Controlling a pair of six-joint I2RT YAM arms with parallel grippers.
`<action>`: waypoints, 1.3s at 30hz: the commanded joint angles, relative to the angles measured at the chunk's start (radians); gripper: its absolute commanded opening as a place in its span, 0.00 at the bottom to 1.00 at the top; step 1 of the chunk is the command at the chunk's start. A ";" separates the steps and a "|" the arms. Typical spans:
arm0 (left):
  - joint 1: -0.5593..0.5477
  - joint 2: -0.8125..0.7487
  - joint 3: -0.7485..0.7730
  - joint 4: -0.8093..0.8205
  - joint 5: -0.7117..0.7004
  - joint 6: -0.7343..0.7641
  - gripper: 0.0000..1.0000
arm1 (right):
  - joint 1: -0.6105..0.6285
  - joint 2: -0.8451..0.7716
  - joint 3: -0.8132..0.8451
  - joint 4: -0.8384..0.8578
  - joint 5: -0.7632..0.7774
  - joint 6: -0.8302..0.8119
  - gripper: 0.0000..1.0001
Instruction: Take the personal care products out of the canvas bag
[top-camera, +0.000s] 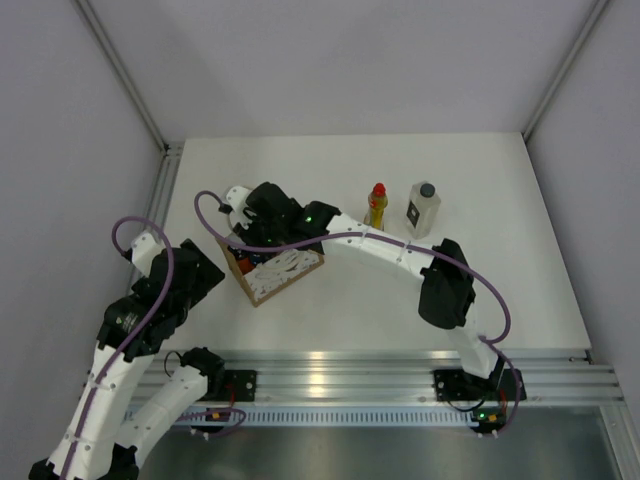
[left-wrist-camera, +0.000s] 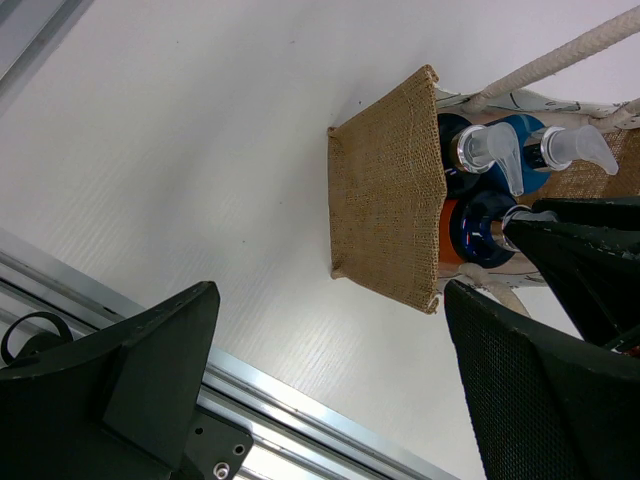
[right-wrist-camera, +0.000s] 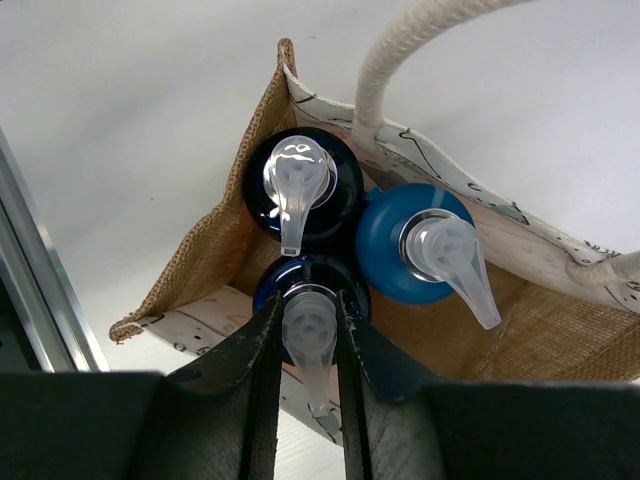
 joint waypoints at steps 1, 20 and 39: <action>0.000 -0.012 0.011 -0.016 -0.005 0.003 0.98 | 0.008 -0.014 0.025 -0.007 0.011 -0.009 0.21; 0.000 -0.009 0.014 -0.016 -0.002 0.006 0.98 | 0.006 -0.053 -0.018 -0.007 0.025 0.006 0.29; 0.000 -0.013 0.013 -0.016 -0.004 0.003 0.98 | 0.006 -0.067 -0.030 -0.007 0.023 0.003 0.00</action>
